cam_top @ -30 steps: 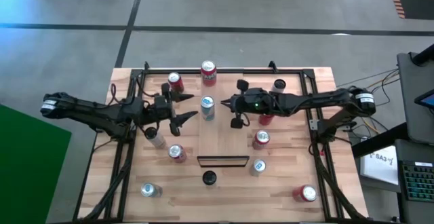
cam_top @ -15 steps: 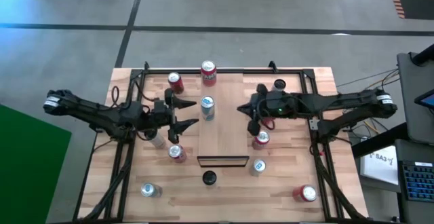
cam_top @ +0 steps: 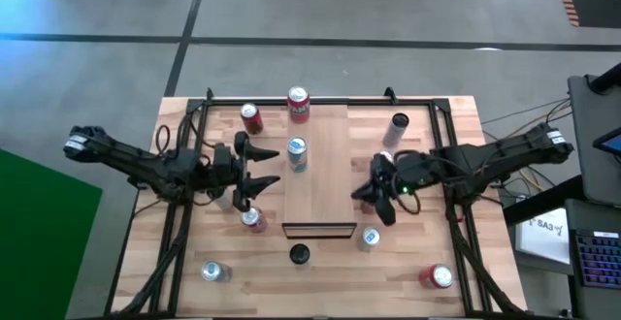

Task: Place canned beverage on shelf
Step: Put the bottom right blue soda can on the shelf

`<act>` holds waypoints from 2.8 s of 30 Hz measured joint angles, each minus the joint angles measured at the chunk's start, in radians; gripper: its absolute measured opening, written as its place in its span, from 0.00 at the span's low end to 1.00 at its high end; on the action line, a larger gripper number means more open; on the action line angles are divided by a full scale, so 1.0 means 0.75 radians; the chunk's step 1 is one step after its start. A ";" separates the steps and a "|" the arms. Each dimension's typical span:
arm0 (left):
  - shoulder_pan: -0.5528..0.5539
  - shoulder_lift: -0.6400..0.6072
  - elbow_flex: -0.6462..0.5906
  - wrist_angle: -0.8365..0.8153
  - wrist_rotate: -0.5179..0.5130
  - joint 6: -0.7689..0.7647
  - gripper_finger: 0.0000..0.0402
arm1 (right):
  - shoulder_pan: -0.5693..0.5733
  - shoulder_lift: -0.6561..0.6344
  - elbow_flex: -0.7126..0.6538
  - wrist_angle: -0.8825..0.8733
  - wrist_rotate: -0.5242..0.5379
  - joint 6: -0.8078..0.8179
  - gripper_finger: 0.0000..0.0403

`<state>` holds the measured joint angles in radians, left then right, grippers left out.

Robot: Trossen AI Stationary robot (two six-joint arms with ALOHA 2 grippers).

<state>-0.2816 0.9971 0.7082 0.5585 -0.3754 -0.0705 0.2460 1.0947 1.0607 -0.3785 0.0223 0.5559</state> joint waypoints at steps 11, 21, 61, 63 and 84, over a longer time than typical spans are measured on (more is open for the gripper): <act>-0.052 0.069 0.000 0.121 0.001 0.030 0.66 | 0.179 0.033 0.096 -0.459 -0.105 0.545 0.02; -0.052 0.069 0.000 0.128 0.001 0.060 0.66 | 0.093 0.253 0.451 -1.538 0.125 0.666 0.02; -0.141 0.098 0.006 0.221 0.027 0.081 0.66 | 0.399 0.326 0.352 -1.196 -0.121 0.734 0.02; -0.164 0.123 0.031 0.222 0.025 0.081 0.66 | 0.399 0.326 0.340 -1.129 -0.089 0.687 0.02; -0.249 0.197 0.093 0.190 -0.015 0.128 0.60 | 0.289 0.305 0.341 -0.597 0.474 -0.177 0.02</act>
<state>-0.4686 1.1446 0.7780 0.7010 -0.3866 0.0254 0.4624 1.3235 1.3163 -0.8259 0.3775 0.4234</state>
